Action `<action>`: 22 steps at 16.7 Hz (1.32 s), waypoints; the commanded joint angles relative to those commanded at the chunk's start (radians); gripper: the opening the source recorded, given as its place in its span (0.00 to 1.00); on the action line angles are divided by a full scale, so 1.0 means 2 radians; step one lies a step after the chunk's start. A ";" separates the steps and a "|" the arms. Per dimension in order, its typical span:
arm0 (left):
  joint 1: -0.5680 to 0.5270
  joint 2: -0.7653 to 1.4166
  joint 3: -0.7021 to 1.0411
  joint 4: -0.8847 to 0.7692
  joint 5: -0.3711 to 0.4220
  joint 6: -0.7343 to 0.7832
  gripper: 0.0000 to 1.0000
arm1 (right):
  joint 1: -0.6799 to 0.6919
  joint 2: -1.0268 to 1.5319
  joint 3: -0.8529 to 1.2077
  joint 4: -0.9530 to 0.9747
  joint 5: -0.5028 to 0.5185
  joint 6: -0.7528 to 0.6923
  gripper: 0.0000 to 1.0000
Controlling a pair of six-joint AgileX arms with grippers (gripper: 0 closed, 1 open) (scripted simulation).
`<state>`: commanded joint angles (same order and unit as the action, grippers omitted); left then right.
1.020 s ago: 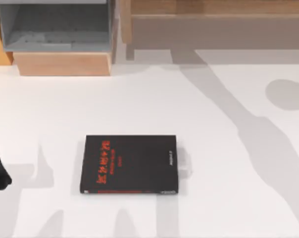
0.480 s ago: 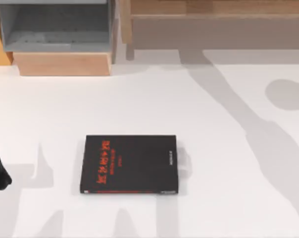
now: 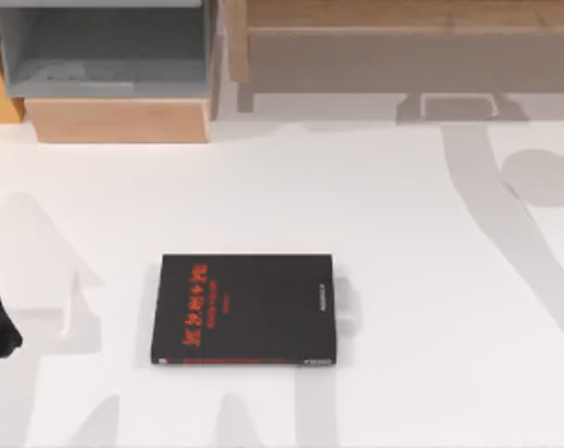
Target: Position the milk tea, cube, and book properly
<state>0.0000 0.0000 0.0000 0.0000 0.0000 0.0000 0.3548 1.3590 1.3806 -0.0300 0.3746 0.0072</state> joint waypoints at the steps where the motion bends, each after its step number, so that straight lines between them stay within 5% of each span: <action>1: 0.000 0.000 0.000 0.000 0.000 0.000 1.00 | -0.013 -0.055 -0.057 0.001 -0.014 0.000 1.00; 12: 0.000 0.000 0.000 0.000 0.000 0.000 1.00 | -0.150 -0.597 -0.608 0.013 -0.159 -0.003 1.00; 22: 0.000 0.000 0.000 0.000 0.000 0.000 1.00 | -0.177 -0.680 -0.690 0.015 -0.187 -0.004 1.00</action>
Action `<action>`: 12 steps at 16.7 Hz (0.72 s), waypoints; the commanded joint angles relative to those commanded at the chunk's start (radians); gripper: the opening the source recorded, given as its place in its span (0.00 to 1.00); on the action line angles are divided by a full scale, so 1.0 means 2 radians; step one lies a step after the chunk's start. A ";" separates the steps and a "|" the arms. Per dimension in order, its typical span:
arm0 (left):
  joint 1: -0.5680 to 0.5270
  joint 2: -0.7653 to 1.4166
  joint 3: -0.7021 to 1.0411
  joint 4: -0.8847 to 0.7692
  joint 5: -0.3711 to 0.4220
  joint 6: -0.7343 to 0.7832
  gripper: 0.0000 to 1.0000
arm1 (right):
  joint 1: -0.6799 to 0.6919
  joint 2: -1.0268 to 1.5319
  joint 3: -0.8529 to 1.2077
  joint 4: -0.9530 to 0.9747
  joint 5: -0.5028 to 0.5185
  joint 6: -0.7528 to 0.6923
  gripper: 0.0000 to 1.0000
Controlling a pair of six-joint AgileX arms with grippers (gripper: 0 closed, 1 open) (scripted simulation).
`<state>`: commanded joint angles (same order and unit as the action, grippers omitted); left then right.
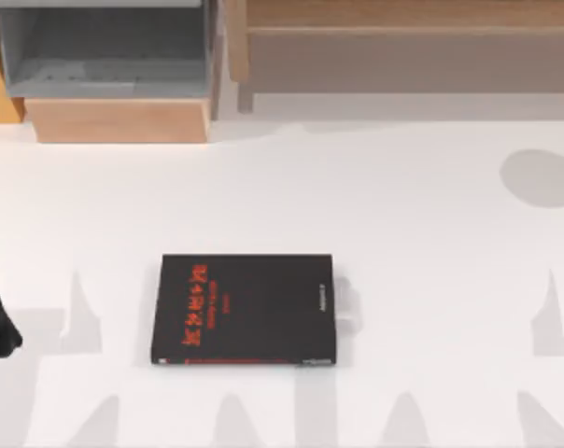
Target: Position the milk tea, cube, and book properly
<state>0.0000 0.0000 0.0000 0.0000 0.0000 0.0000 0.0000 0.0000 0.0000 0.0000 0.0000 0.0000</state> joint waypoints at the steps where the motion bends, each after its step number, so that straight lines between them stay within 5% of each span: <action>1: 0.000 0.000 0.000 0.000 0.000 0.000 1.00 | 0.000 0.000 0.000 0.000 0.000 0.000 1.00; 6: -0.013 0.080 0.073 0.040 -0.015 -0.001 1.00 | 0.000 0.000 0.000 0.000 0.000 0.000 1.00; 12: -0.055 0.347 0.259 0.133 -0.048 -0.004 1.00 | 0.000 0.000 0.000 0.000 0.000 0.000 1.00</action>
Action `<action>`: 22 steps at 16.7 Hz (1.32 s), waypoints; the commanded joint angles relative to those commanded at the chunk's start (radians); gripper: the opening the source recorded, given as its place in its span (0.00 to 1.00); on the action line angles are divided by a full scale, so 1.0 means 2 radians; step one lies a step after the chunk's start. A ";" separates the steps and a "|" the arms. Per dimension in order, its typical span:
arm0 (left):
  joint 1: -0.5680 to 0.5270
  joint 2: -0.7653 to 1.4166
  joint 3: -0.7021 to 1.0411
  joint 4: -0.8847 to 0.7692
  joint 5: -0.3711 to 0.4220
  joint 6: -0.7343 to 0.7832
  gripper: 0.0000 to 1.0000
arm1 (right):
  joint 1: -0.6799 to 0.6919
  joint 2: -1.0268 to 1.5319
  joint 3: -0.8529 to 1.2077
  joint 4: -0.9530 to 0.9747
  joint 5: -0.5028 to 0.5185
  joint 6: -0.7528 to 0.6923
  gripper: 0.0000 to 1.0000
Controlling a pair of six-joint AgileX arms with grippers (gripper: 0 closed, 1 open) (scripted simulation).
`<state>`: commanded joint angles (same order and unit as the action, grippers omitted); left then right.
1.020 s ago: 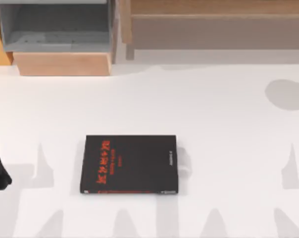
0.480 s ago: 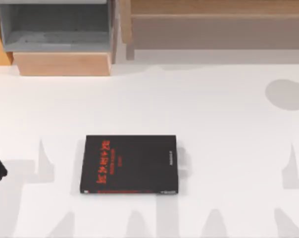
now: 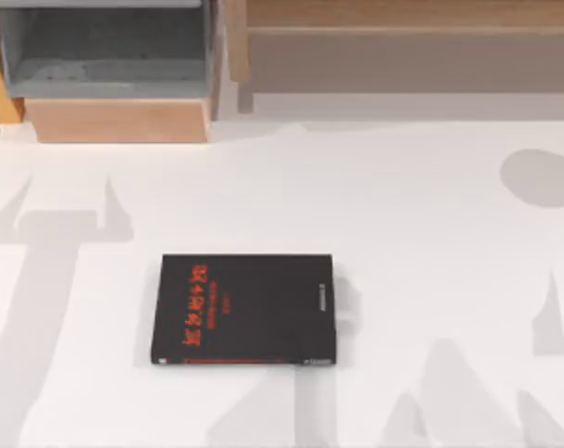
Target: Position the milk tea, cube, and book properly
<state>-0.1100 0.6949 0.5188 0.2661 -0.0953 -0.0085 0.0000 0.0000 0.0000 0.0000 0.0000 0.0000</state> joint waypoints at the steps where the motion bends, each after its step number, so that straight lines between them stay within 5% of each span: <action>1: -0.008 0.059 0.034 0.017 -0.006 -0.001 1.00 | 0.000 0.000 0.000 0.000 0.000 0.000 1.00; 11: -0.071 0.548 0.330 0.166 -0.060 -0.002 1.00 | 0.000 0.000 0.000 0.000 0.000 0.000 1.00; 22: -0.078 0.617 0.383 0.188 -0.068 -0.002 1.00 | 0.000 0.000 0.000 0.000 0.000 0.000 1.00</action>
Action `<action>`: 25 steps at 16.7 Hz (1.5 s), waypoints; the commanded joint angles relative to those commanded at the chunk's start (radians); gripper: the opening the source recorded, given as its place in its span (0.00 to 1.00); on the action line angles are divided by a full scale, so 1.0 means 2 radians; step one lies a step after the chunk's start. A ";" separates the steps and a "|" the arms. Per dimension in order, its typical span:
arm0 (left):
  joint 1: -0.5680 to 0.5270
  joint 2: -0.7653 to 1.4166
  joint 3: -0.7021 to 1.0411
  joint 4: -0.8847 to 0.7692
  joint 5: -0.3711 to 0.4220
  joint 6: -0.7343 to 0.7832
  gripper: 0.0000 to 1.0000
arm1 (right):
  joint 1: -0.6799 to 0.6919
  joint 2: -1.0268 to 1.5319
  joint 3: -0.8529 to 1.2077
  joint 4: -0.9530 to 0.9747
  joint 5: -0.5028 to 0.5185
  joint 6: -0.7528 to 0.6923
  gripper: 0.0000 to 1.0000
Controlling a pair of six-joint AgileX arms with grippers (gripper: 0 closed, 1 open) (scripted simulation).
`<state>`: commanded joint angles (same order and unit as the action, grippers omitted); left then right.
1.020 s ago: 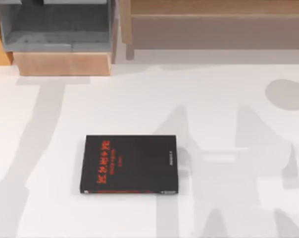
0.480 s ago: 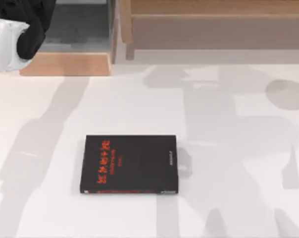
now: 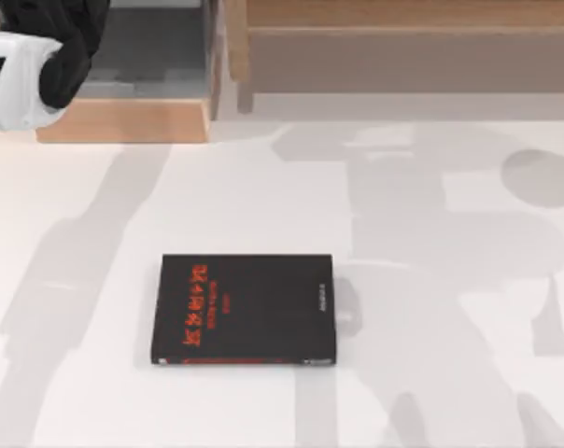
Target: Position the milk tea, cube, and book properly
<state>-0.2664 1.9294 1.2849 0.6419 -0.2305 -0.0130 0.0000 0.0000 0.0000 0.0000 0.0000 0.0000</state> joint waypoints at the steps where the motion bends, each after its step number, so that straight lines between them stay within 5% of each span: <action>1: 0.000 0.005 0.008 -0.002 0.001 0.000 1.00 | 0.000 0.000 0.000 0.000 0.000 0.000 1.00; 12: 0.005 0.048 0.069 -0.020 0.007 0.000 1.00 | 0.000 0.000 0.000 0.000 0.000 0.000 1.00; 25: 0.005 0.048 0.069 -0.020 0.007 0.000 0.02 | 0.000 0.000 0.000 0.000 0.000 0.000 1.00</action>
<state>-0.2567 2.0245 1.4226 0.6020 -0.2168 -0.0135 0.0000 0.0000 0.0000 0.0000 0.0000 0.0000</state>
